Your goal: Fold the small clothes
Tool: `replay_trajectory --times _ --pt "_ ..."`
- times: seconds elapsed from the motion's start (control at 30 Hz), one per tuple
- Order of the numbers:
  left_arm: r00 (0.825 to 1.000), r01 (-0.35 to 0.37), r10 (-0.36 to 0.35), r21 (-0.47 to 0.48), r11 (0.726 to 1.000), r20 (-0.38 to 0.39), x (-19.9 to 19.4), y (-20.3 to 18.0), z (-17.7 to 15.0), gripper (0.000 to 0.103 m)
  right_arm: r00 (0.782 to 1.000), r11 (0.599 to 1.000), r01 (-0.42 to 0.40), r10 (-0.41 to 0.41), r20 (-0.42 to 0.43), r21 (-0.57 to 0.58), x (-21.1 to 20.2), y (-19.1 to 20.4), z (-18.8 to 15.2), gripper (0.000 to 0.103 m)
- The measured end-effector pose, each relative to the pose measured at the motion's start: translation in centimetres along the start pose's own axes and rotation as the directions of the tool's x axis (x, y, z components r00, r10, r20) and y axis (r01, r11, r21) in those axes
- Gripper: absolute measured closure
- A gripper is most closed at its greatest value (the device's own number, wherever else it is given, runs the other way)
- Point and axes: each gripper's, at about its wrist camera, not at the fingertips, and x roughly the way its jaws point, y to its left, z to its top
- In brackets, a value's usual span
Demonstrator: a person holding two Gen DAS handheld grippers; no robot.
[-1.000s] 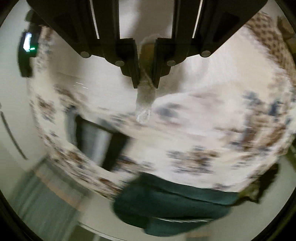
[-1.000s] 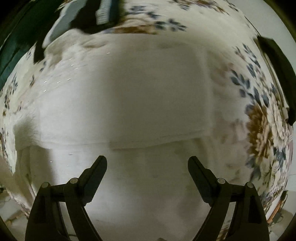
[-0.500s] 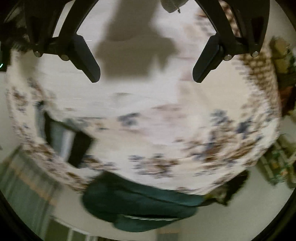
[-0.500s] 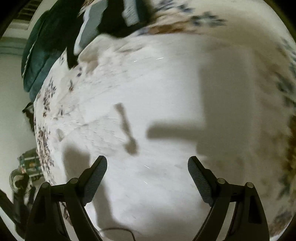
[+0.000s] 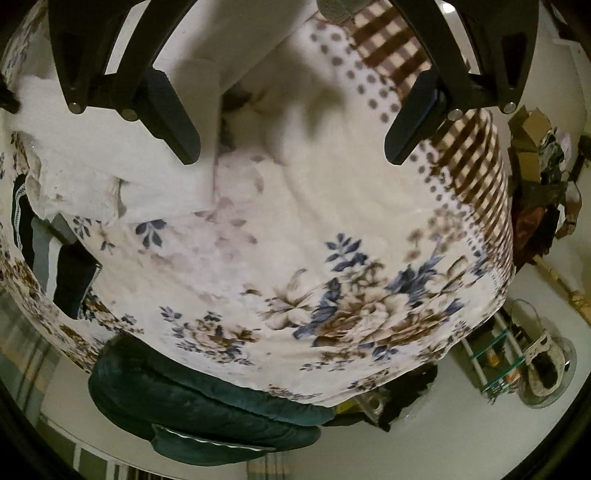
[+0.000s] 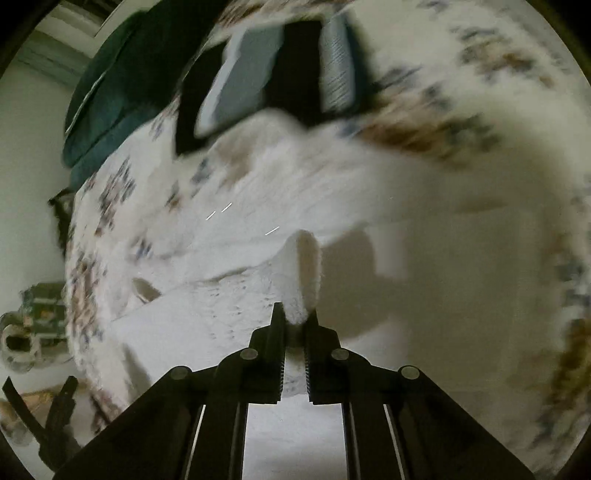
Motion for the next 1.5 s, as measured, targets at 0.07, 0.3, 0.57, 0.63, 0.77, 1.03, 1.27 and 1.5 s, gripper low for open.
replay_trajectory --times 0.07,0.3,0.57,0.63,0.77,1.03,1.27,1.5 --pt "1.0 0.027 -0.027 0.018 0.999 -0.004 0.4 -1.5 0.2 0.001 0.998 0.998 0.063 -0.063 0.026 0.018 -1.6 -2.7 0.8 0.095" --pt "0.993 0.107 -0.103 0.089 0.99 -0.053 2.8 -8.2 0.5 0.001 0.978 0.955 0.207 -0.211 -0.006 0.21 -1.6 -14.4 0.9 0.095" --pt "0.991 0.125 -0.108 0.289 0.949 -0.075 6.0 -15.9 1.5 0.001 0.963 0.932 0.259 -0.231 -0.136 0.252 1.9 -18.1 -0.3 0.066" --pt "0.992 0.122 -0.099 0.348 0.93 -0.084 6.8 -17.5 1.7 0.001 0.969 0.919 0.246 -0.227 -0.098 0.308 0.0 -18.7 -0.1 0.061" --pt "0.989 0.145 -0.119 0.398 0.906 -0.09 7.2 -18.8 1.8 0.001 0.989 0.949 0.146 -0.144 -0.028 0.279 -2.2 -17.2 0.0 0.061" --pt "0.969 0.194 -0.112 0.399 0.896 -0.219 13.7 -18.9 2.1 0.0 0.953 0.951 0.281 -0.26 -0.156 0.129 3.6 -14.1 -1.3 0.061" --pt "0.967 0.238 -0.181 0.373 0.897 -0.18 9.3 -17.6 3.0 0.0 0.965 0.949 0.253 -0.232 -0.124 0.189 -1.9 -13.7 -1.0 0.048" --pt "0.952 0.288 -0.223 0.368 0.884 -0.208 -0.6 -17.0 -2.6 0.0 0.978 0.976 0.16 -0.136 -0.16 0.148 -8.3 -15.4 -5.7 0.047"
